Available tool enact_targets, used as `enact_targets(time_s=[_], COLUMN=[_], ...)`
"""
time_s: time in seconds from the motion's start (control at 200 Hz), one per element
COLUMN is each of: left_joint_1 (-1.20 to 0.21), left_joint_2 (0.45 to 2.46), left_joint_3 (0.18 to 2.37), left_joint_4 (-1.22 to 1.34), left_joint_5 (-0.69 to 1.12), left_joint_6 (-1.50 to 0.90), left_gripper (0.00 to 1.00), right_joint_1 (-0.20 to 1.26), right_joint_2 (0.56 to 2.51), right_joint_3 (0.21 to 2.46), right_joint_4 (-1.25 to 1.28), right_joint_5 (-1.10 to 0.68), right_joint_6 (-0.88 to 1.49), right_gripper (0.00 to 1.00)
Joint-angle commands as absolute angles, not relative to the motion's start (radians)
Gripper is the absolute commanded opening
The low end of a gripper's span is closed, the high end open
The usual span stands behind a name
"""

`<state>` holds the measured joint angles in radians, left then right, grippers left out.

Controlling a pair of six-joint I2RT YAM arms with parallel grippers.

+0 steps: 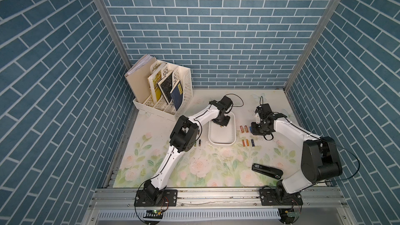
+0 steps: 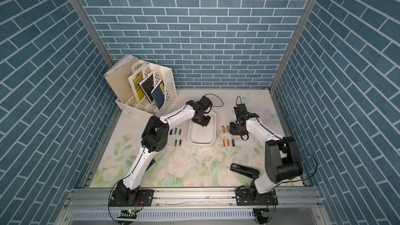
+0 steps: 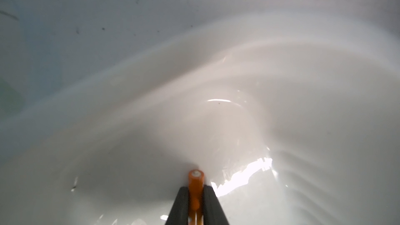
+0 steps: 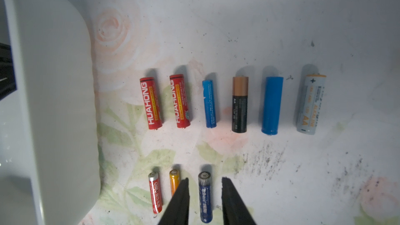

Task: Take the batteries out of the storage box
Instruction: Pick up the battery from the storage box, then place the battery at the center of the board.

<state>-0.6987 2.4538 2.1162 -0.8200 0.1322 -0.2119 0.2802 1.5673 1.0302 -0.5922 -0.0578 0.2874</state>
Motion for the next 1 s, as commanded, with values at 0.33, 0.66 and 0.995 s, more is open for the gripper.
enact_targets(time_s=[0.33,0.66,0.995], left_joint_1=[-0.669,-0.655,-0.604], left_joint_2=[2.342,2.182,1.966], left_joint_3=[2.009,1.880,1.652], left_joint_4=[-0.742,-0.694,-0.671], left_joint_5=[0.315,0.261,0.200], left_joint_6=[-0.284,-0.329,-0.347], left_gripper=[0.17,0.17,0.16], right_joint_1=[0.272,0.272,0.272], right_joint_2=[1.575,1.588,1.600], right_joint_3=[1.014,1.016,1.011], right_joint_4=[-0.581,-0.566,-0.540], right_joint_5=[-0.071,-0.100,-0.118], right_joint_6=[0.264,0.264,0.264], right_gripper=[0.29,0.29,0.29])
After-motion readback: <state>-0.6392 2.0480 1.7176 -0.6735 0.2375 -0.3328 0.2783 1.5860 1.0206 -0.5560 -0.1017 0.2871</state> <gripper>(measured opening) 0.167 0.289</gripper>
